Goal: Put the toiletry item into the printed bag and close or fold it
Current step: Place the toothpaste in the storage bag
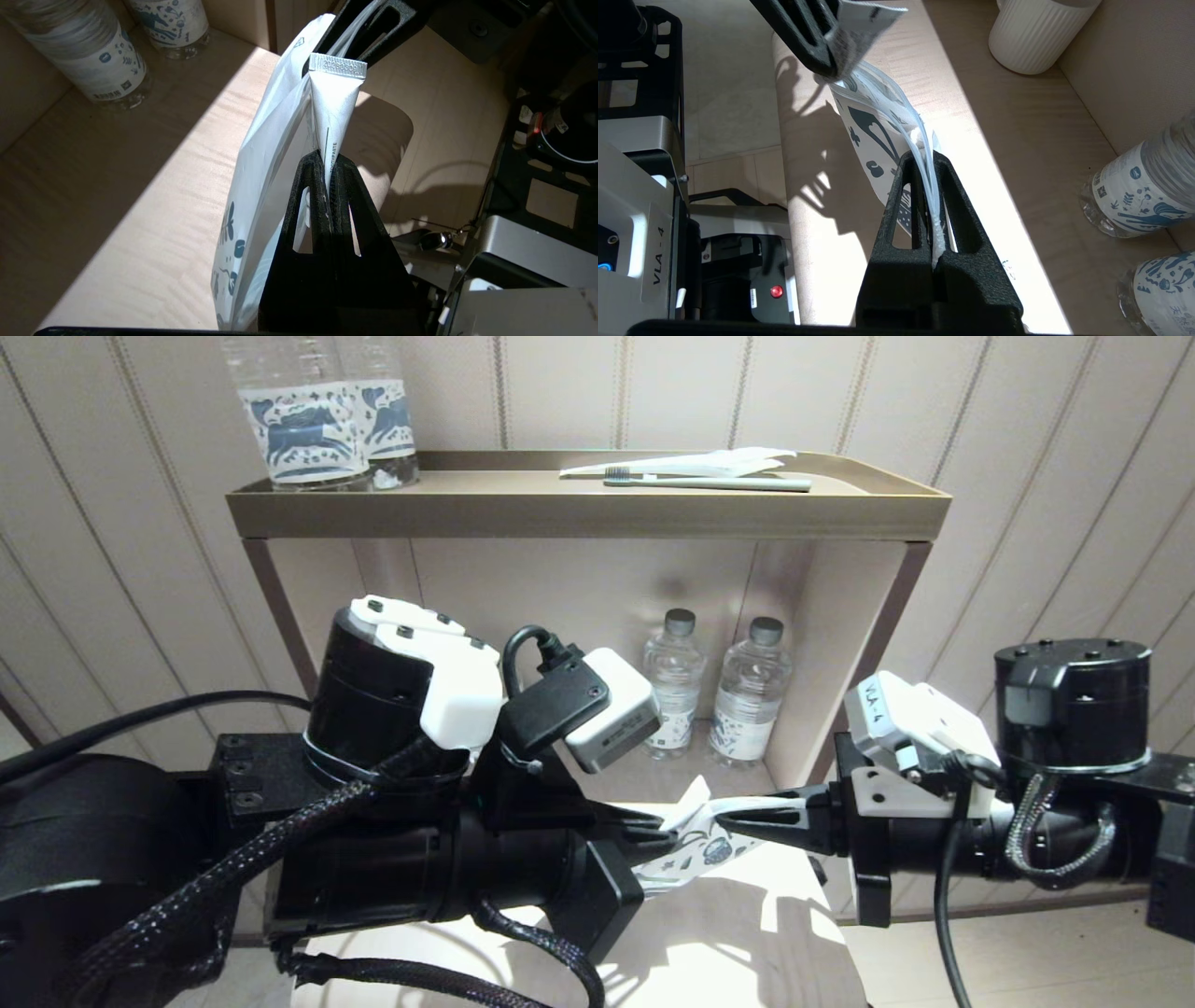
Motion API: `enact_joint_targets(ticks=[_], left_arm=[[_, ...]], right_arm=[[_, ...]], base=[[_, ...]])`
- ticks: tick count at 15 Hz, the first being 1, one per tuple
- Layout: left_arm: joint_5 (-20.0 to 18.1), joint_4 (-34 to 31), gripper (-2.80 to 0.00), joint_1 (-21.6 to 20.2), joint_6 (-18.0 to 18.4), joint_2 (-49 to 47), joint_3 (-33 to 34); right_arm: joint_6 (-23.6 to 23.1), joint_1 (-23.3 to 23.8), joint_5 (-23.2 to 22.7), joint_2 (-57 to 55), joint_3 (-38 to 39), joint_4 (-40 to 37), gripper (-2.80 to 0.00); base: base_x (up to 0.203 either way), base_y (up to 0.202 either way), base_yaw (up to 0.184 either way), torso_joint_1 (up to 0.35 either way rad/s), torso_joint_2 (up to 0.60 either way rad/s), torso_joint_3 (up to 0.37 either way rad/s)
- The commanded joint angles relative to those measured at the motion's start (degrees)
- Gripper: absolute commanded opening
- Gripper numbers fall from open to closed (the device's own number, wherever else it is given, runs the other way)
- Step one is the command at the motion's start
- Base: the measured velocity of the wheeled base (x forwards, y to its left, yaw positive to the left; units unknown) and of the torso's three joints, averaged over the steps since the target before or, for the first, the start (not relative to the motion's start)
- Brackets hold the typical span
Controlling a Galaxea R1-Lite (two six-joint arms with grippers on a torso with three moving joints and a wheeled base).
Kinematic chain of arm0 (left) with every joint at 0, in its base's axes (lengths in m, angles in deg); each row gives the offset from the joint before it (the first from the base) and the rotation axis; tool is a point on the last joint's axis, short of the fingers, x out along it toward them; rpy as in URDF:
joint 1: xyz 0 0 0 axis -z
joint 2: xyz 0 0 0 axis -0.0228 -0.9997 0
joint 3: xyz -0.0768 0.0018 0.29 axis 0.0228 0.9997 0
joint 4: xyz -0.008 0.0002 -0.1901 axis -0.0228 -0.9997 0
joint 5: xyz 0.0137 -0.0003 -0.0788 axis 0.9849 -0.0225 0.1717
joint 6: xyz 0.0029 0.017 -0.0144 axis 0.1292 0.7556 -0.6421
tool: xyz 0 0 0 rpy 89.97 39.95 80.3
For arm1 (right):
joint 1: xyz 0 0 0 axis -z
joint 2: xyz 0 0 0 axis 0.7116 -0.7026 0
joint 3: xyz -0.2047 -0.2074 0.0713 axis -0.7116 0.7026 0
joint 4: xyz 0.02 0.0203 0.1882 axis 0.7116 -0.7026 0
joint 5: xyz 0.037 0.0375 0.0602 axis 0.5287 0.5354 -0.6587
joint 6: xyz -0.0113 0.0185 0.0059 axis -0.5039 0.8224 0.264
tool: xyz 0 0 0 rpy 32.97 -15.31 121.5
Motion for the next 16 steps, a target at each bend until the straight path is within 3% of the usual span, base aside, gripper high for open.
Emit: enact_joint_targets(ticks=[1,10,16], left_arm=[[0.05,3.36,-2.8,0.03,0.14,-1.92,0.9],[-0.01,5.39,-2.8,-0.26,0.43,-3.5,2.77],[0.0,2.07,-2.8,-0.85,0.68,-0.89,-1.28]], right_arm=[[-0.17,-0.13,-0.27,0.09,0.18,0.1,-2.8],[-0.17,-0.83,-0.27,-0.09,0.27,0.09,-2.8],[-0.17,-0.93,-0.25,-0.78,0.36,0.1,-2.8]], base=[[0.0,0.0,0.0,0.0,0.0,0.0],[0.0,0.0,0.0,0.0,0.0,0.0],[0.0,0.0,0.0,0.0,0.0,0.0]])
